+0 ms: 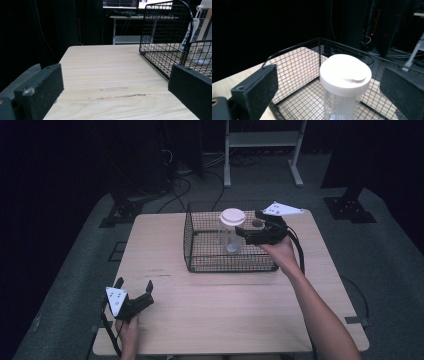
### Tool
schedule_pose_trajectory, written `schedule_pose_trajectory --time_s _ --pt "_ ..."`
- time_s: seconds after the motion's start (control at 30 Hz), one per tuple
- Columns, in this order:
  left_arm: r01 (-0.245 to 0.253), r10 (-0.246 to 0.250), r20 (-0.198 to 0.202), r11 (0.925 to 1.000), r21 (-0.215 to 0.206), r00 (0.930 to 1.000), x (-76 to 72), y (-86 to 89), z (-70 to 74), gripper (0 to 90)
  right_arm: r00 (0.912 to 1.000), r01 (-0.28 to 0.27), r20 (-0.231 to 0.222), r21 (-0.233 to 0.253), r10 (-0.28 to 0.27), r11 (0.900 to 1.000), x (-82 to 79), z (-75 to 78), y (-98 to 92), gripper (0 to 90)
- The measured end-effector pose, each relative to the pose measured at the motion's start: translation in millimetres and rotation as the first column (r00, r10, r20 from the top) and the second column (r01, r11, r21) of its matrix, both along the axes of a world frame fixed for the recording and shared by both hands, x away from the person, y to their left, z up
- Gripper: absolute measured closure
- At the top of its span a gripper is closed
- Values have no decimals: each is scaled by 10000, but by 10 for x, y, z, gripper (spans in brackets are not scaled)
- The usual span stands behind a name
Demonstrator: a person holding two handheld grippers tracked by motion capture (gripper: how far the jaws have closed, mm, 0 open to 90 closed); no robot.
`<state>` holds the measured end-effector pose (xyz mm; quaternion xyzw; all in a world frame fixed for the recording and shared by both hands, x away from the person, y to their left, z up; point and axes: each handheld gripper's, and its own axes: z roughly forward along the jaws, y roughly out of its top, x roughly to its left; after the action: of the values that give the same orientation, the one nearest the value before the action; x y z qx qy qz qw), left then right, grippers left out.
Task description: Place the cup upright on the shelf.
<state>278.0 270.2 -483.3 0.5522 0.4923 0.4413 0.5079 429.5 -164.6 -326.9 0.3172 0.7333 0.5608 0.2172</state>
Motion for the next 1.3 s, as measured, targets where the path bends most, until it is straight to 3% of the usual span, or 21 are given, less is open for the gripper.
schedule_pose_trajectory --time_s 1.3 --pt "-26 26 11 9999 100 10000 -2 -12 1 0 9999 16 -132 124 -14 9999 -595 -196 -459 11"
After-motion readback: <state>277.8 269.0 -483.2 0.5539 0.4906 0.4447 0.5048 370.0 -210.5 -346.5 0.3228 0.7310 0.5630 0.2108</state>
